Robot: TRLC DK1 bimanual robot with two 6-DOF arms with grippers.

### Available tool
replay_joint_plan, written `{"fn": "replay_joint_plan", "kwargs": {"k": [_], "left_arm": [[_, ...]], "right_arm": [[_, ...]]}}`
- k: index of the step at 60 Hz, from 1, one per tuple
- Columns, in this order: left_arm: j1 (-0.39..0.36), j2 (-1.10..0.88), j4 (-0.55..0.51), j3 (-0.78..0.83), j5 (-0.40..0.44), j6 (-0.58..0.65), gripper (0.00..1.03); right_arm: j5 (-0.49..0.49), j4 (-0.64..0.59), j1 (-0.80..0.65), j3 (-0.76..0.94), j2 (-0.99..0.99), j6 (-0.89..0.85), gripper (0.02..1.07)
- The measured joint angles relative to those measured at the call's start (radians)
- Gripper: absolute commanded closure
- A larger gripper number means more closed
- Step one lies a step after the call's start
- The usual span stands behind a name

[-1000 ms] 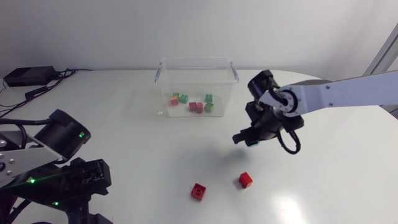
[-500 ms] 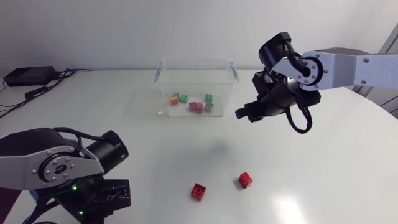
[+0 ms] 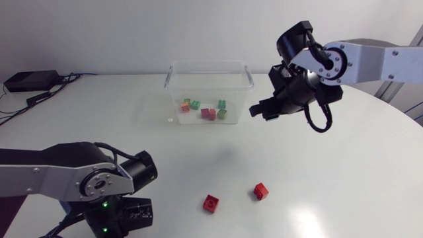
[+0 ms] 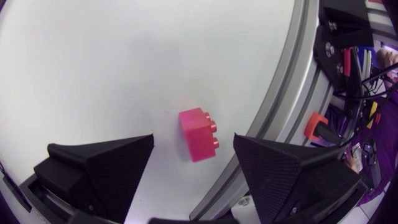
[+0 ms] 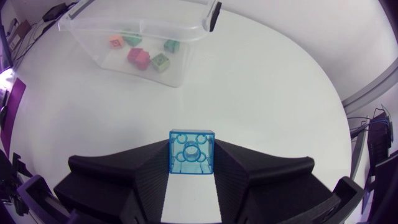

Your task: Place the duplo bricks in the container

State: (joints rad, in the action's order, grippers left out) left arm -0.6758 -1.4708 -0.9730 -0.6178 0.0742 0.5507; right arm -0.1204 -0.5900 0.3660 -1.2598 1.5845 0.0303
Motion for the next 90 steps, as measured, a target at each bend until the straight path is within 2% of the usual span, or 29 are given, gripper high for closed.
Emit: {"fn": "replay_joint_plan", "kwargs": {"k": [2, 4, 5, 9, 28, 41, 58, 63, 67, 69, 71, 76, 90], "left_arm": [[0.000, -0.016, 0.011, -0.005, 0.000, -0.003, 0.36], [0.000, -0.036, 0.030, -0.008, 0.000, -0.012, 0.49], [0.000, -0.045, 0.037, -0.009, 0.000, -0.014, 0.50], [0.000, -0.075, 0.058, -0.016, -0.003, -0.028, 0.75], [0.013, -0.093, 0.094, -0.035, 0.000, -0.052, 0.79], [0.104, -0.019, 0.014, -0.095, 0.000, -0.026, 0.79], [0.213, 0.060, -0.068, -0.286, 0.000, 0.037, 0.79], [0.232, 0.072, -0.071, -0.354, 0.001, 0.041, 0.79], [0.245, 0.078, -0.071, -0.405, 0.010, 0.043, 0.79], [0.251, 0.080, -0.069, -0.428, 0.024, 0.043, 0.78], [0.261, 0.080, -0.059, -0.470, 0.040, 0.043, 0.78], [0.277, 0.080, -0.003, -0.522, 0.055, 0.043, 0.78], [0.275, 0.054, 0.199, -0.652, 0.065, 0.005, 0.78]], "right_arm": [[0.000, -0.007, 0.000, -0.016, 0.000, 0.000, 0.79], [0.000, -0.013, 0.000, -0.032, 0.000, 0.000, 0.79], [0.000, -0.014, 0.000, -0.041, 0.000, 0.000, 0.79], [0.000, -0.027, 0.000, -0.087, 0.000, 0.000, 0.79], [0.000, -0.034, 0.013, -0.369, 0.066, 0.000, 0.79], [0.008, -0.016, 0.031, -0.513, 0.253, 0.000, 0.79], [0.009, -0.009, 0.034, -0.674, 0.432, 0.000, 0.77], [0.008, -0.009, 0.034, -0.722, 0.476, -0.001, 0.59], [0.008, -0.011, 0.034, -0.763, 0.513, -0.001, 0.37], [0.008, -0.014, 0.034, -0.785, 0.532, -0.001, 0.22], [0.007, -0.015, 0.034, -0.806, 0.554, -0.001, 0.17], [0.007, -0.027, 0.034, -0.811, 0.567, -0.001, 0.11], [0.003, -0.061, 0.034, -0.775, 0.522, -0.010, 0.10]]}}
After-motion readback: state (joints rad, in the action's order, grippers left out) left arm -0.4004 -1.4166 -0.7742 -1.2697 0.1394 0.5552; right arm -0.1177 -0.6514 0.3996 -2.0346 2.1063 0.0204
